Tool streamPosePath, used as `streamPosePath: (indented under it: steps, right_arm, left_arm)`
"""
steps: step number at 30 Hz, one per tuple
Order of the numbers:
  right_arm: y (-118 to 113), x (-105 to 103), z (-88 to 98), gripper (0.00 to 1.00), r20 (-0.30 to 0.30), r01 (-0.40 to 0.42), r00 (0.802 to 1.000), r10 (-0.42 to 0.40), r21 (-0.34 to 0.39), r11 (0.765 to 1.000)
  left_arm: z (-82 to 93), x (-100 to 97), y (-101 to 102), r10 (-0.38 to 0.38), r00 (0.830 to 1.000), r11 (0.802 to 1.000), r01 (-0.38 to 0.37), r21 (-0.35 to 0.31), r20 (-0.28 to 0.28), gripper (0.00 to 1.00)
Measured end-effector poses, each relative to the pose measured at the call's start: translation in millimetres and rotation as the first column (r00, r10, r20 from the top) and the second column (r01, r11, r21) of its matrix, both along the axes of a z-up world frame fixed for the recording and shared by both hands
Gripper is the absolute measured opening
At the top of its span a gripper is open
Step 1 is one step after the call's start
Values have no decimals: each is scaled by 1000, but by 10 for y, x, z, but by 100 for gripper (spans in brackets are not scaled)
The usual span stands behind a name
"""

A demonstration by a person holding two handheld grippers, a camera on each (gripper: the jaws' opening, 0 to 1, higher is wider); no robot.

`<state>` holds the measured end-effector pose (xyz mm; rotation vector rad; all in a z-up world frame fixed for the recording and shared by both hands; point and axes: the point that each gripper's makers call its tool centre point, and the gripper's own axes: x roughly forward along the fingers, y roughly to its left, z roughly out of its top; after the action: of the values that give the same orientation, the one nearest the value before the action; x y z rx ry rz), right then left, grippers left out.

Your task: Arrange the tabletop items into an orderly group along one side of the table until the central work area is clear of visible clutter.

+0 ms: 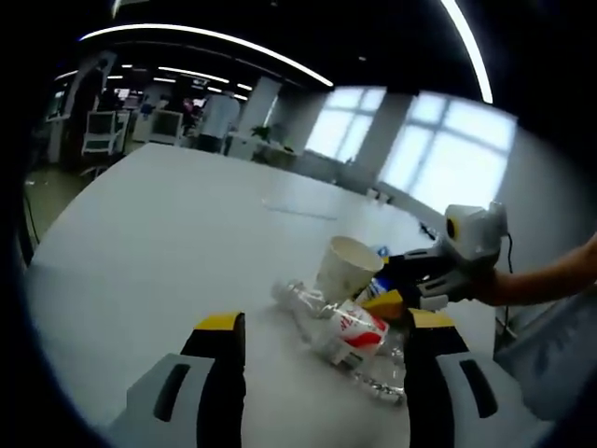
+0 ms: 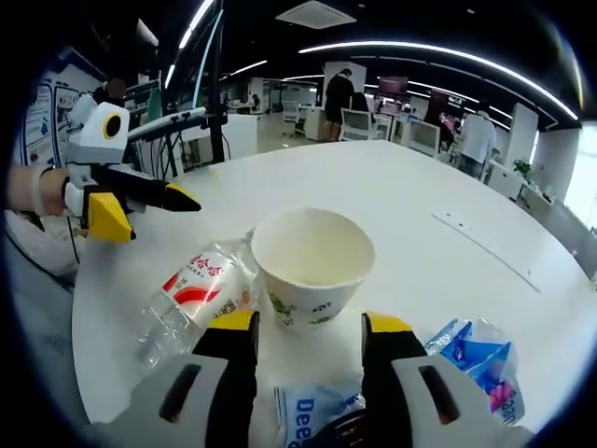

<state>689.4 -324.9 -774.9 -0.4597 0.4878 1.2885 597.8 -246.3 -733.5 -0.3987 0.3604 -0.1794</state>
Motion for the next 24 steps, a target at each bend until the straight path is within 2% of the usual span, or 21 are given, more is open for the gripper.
streamPosePath:
  steps: [6, 10, 14, 18, 22, 24]
  right_arm:
    - [-158, -133, 108, 44, -47, 23, 999, -23, -6, 1000]
    - [-257, -164, 197, 45, -49, 24, 999, -25, -17, 1000]
    - [-338, -218, 278, 46, -86, 33, 996, -35, -26, 999]
    - [-363, -333, 345, 55, -156, 30, 987, -34, -29, 999]
    - [-371, -450, 383, 58, -171, 9, 985, -16, -41, 999]
    - [-345, -571, 430, 61, -206, -6, 979, -1, -34, 999]
  left_arm:
    - [97, -20, -4, 8, 1000, 1000, -8, -9, 14, 68]
    - [167, -50, -4, 12, 1000, 1000, -12, -15, 25, 71]
    - [220, -67, -2, 9, 1000, 1000, -9, -21, 29, 74]
    - [266, -91, 2, 2, 1000, 1000, -2, -15, 27, 78]
    - [264, -129, -3, -1, 1000, 1000, 1, -13, 13, 79]
    - [274, -150, -19, -3, 1000, 1000, 3, -15, 13, 79]
